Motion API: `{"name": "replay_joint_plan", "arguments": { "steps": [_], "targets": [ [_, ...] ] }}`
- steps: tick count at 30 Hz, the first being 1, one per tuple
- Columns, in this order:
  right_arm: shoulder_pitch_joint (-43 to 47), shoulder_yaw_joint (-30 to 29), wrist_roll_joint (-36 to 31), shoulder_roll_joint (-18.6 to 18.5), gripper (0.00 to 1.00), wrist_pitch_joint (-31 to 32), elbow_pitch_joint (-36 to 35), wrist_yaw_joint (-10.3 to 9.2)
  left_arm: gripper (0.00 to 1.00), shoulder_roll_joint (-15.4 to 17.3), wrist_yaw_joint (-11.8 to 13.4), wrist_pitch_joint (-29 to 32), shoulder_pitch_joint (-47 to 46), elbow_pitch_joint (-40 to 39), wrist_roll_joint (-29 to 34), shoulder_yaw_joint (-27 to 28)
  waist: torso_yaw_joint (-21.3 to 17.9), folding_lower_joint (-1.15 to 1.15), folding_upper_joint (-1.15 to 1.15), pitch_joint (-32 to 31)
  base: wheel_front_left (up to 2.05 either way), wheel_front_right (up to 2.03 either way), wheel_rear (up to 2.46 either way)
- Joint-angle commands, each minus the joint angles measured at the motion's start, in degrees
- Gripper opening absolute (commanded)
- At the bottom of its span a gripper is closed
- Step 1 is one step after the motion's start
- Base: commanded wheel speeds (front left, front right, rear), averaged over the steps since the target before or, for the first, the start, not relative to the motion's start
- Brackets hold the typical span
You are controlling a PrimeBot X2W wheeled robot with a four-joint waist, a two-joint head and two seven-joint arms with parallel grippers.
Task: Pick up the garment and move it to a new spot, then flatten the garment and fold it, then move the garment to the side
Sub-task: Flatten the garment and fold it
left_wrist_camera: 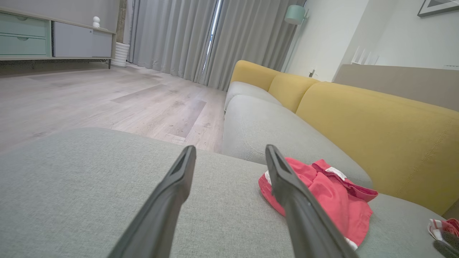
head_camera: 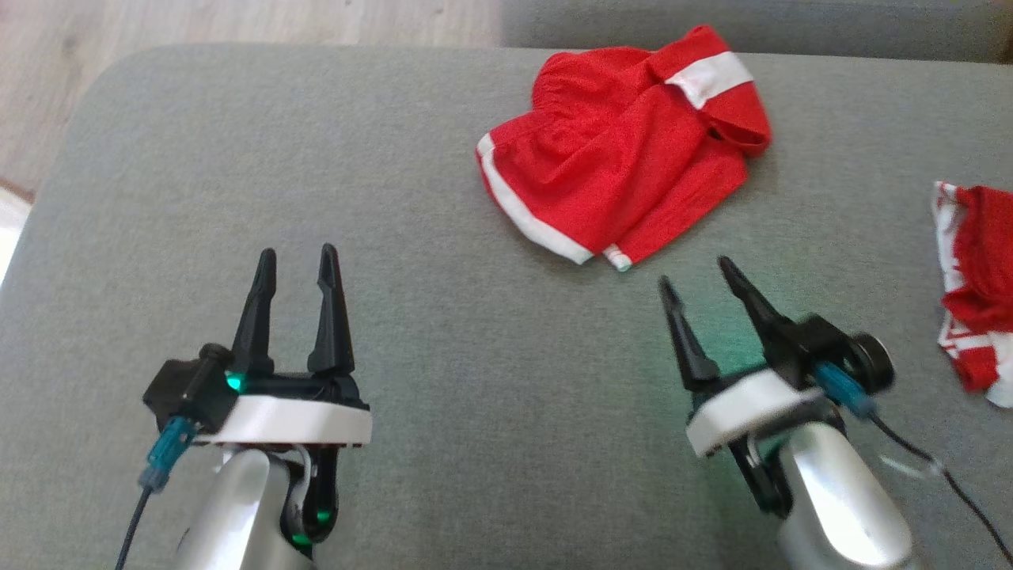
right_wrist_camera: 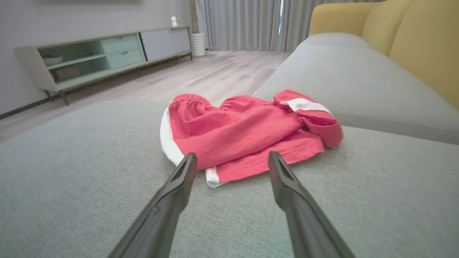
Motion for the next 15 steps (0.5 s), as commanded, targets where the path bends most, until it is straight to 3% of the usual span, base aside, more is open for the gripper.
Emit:
{"name": "replay_joint_plan", "arguments": {
  "steps": [1,9,15],
  "targets": [
    [-2.8,1.7,-0.6,-0.4,1.0,0.4,-0.8,0.39,1.0,0.4,-0.2,-0.5,-2.0,-1.7,0.6,2.2,1.0,-0.01,0.0,0.8,0.0,0.0,0.0],
    [-12.0,6.3,-5.4,-3.8,1.0,4.2,12.3,0.39,1.0,-1.6,-2.0,-0.5,-2.7,0.0,1.5,2.9,4.6,-0.01,0.0,2.7,0.0,0.0,0.0],
    [-16.4,8.1,-7.8,-4.9,1.0,3.5,19.1,0.39,1.0,-2.4,-2.8,-0.5,-3.2,0.9,2.0,3.6,6.3,-0.01,0.0,3.6,0.0,0.0,0.0]
  ]
}}
